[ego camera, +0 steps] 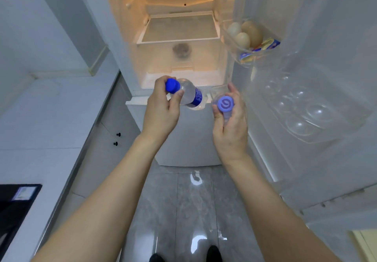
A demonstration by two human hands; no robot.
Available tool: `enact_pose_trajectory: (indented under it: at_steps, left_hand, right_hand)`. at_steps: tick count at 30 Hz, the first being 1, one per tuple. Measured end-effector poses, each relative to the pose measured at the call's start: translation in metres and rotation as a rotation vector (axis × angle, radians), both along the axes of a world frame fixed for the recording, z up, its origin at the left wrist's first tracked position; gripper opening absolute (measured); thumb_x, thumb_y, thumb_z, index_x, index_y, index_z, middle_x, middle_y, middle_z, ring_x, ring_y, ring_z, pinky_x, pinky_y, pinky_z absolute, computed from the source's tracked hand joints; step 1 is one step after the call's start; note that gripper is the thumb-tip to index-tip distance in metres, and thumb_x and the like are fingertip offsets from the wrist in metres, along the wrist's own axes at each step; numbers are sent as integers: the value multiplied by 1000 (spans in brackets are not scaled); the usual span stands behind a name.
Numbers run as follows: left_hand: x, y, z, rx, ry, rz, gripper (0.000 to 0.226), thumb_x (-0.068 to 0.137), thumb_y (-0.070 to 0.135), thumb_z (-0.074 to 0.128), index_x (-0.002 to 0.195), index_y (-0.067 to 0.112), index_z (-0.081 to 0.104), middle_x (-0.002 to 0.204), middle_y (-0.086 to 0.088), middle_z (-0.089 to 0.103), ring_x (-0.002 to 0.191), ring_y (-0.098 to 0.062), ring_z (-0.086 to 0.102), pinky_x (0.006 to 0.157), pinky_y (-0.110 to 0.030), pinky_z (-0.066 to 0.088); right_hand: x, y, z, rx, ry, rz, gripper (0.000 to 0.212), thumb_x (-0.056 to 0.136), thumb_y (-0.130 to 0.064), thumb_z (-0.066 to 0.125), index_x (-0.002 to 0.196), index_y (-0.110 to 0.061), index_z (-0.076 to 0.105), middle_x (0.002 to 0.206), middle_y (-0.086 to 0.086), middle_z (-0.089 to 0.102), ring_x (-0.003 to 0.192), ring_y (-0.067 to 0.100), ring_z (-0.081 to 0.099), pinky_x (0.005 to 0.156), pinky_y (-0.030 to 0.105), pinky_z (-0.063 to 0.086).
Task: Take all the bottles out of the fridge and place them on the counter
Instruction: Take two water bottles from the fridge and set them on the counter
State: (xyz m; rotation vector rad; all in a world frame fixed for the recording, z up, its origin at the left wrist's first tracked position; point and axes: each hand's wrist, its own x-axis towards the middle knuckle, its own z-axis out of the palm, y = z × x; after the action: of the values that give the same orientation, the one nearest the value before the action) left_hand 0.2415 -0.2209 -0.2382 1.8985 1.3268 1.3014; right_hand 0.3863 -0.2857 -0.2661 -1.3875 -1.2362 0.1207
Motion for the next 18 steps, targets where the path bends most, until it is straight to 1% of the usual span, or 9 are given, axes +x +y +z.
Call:
enact_pose_trajectory:
  at_steps: [2,4,5,7,10,12,15,17,18]
  left_hand:
    - [-22,-4,-2,-11,9,63,28,96,21,56,122,14,48,107,9,58,93,-14,57,81,-35,48]
    - [-52,-10,-2,-10,10,138,26,96,19,57,120,14,49,102,9,58,90,-12,56,78,-31,47]
    - [-60,-13,-2,-16,15,156,24,96,19,57,119,15,50,101,10,58,88,-11,56,75,-27,46]
    - [-86,-19,1,-41,51,210,22,96,20,57,116,17,51,99,10,58,81,-11,55,71,-25,45]
    - [-130,-28,2,-96,94,309,22,95,26,56,116,21,50,93,9,59,66,-10,53,64,-31,45]
    - [-164,-35,2,-132,112,373,24,95,27,57,117,21,50,91,7,60,62,-6,49,61,-29,41]
    - [-211,-49,4,-161,144,452,23,95,27,57,116,21,50,93,4,60,62,-7,48,60,-27,41]
    - [-243,-58,6,-174,155,499,23,94,27,57,115,21,50,94,5,60,67,-10,51,62,-29,41]
    - [-259,-63,6,-188,161,521,23,94,28,57,115,22,49,95,4,60,70,-12,53,64,-30,42]
  right_hand:
    - [-16,6,4,18,3,52,46,94,-10,56,134,6,44,140,-2,42,132,23,44,110,37,36]
    - [-39,11,12,31,19,126,49,94,-10,56,139,2,41,140,-7,41,131,16,43,110,38,36]
    - [-46,13,13,19,30,151,50,94,-11,56,140,-1,40,140,-9,41,129,11,43,111,36,35]
    - [-66,17,16,-16,57,204,50,95,-14,55,142,-5,39,138,-11,40,127,5,40,111,27,34]
    - [-102,20,19,-65,81,292,50,96,-16,54,142,-8,39,140,-10,41,128,3,38,110,20,31]
    - [-133,20,20,-111,113,361,50,96,-18,53,143,-9,39,144,-6,43,129,3,38,108,15,30]
    - [-181,21,22,-187,162,448,49,97,-19,53,144,-12,38,145,-5,44,131,9,41,110,22,32]
    - [-213,23,23,-212,169,504,48,97,-19,54,142,-12,40,143,-6,46,130,11,44,110,26,34]
    - [-228,24,23,-224,165,531,46,97,-19,54,141,-12,41,142,-4,47,129,12,45,109,26,35]
